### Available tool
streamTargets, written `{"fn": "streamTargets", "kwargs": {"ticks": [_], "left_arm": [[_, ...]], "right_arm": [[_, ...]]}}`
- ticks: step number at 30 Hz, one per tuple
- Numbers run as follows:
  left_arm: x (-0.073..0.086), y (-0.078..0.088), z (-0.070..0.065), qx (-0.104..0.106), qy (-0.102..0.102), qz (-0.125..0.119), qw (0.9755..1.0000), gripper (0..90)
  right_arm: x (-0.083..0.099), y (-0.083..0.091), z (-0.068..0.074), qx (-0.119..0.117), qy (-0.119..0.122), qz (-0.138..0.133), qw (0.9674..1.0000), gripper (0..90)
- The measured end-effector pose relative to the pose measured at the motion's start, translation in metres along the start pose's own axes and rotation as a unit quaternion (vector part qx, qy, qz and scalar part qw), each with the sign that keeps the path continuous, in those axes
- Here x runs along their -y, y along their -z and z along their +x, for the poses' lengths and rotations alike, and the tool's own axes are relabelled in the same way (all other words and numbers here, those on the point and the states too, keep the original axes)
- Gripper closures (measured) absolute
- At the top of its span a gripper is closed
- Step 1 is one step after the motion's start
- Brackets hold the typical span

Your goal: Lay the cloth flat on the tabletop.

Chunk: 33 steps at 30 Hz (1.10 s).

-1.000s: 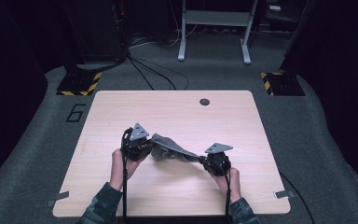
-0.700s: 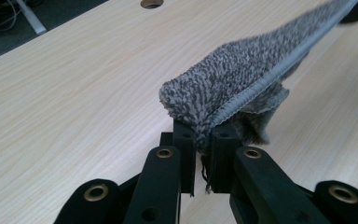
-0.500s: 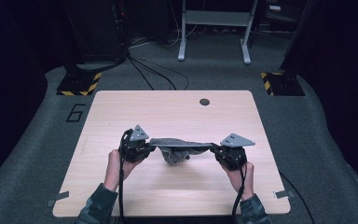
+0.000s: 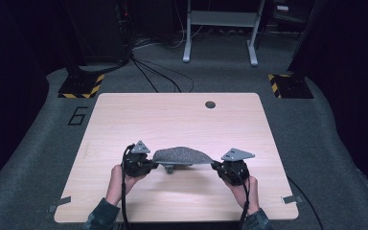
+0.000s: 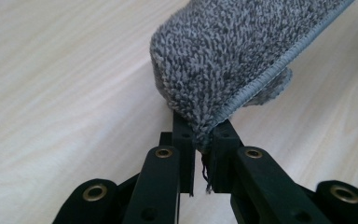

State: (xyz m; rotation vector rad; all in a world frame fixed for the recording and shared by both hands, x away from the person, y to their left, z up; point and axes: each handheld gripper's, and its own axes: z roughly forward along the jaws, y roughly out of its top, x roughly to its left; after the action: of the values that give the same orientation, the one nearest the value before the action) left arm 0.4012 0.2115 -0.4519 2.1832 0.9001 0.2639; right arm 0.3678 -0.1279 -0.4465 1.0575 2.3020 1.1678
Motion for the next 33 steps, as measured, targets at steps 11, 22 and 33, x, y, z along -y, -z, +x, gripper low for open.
{"fn": "streamTargets", "kwargs": {"ticks": [11,22,33], "left_arm": [[-0.097,-0.019,0.065,-0.105,-0.042,0.018,0.9934,84.9],[-0.113,0.037,0.031,-0.188,-0.145,-0.061,0.9695,85.1],[0.022,-0.043,-0.022,-0.107,-0.171,0.063,0.9774,81.7]], "right_arm": [[-0.087,-0.046,-0.07,0.065,0.034,0.003,0.9973,88.3],[-0.136,0.015,-0.046,0.089,0.078,-0.095,0.9884,88.1],[0.011,-0.029,-0.015,0.025,0.042,0.047,0.9977,87.4]]}}
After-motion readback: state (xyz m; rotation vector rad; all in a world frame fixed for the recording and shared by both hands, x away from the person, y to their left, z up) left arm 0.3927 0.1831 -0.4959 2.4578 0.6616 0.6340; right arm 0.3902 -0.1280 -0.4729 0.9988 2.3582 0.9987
